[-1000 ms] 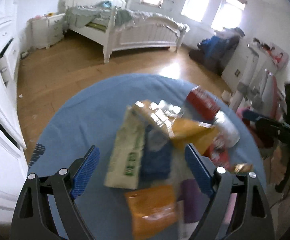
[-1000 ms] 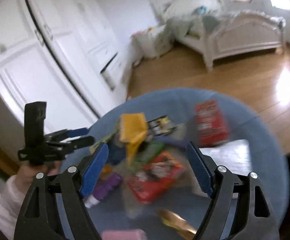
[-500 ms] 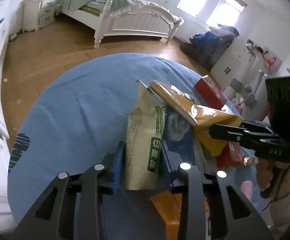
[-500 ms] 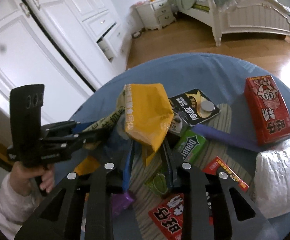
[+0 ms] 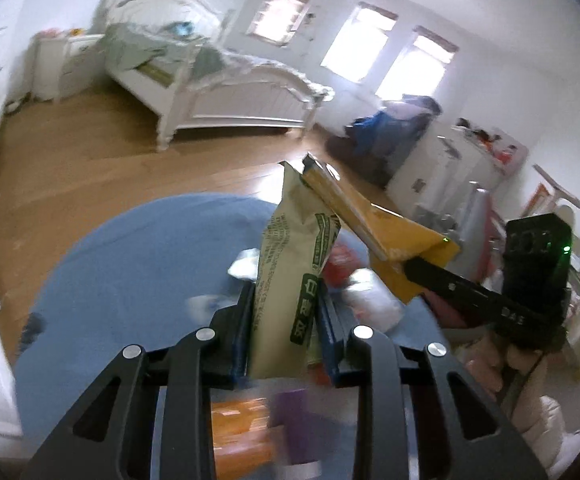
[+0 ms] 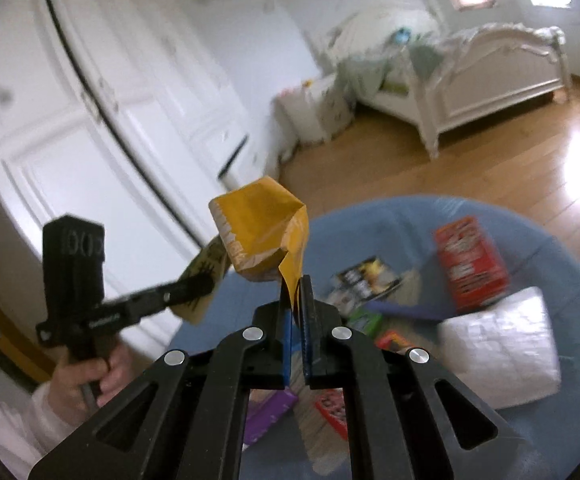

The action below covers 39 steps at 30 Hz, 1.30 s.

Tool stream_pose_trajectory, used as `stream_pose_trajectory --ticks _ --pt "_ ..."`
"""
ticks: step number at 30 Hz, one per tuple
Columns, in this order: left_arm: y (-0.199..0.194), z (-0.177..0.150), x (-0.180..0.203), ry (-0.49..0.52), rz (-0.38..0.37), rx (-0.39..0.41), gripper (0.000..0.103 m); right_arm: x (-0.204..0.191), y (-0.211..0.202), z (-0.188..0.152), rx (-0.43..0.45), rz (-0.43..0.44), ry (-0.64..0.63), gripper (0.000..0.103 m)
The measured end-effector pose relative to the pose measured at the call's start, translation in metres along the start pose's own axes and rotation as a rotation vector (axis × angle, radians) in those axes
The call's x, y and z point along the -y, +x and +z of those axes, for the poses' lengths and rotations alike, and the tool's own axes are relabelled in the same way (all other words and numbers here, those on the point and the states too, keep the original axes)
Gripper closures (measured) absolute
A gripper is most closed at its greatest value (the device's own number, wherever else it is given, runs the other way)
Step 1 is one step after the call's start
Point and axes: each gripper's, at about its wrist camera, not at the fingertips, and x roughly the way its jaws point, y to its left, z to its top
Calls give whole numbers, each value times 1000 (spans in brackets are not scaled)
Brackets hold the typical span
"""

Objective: Collect trash
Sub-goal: 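Carry the paper bag and yellow wrapper over the bin and release them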

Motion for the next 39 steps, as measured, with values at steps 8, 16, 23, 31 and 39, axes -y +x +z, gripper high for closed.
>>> stream_pose_trajectory --ticks 8,16,23,31,39 --pt "61 10 119 141 -138 -43 74 80 -120 -5 252 -170 127 98" --pt "163 5 213 194 -266 -150 74 179 -204 -50 382 -325 324 98" --pt "228 -19 271 228 -311 -247 74 249 -230 -102 444 -394 497 98" --pt "272 -37 287 240 -285 -328 74 296 -233 -138 464 -416 605 98" --pt "291 -44 291 276 -239 -358 61 315 -233 -147 469 -381 667 93"
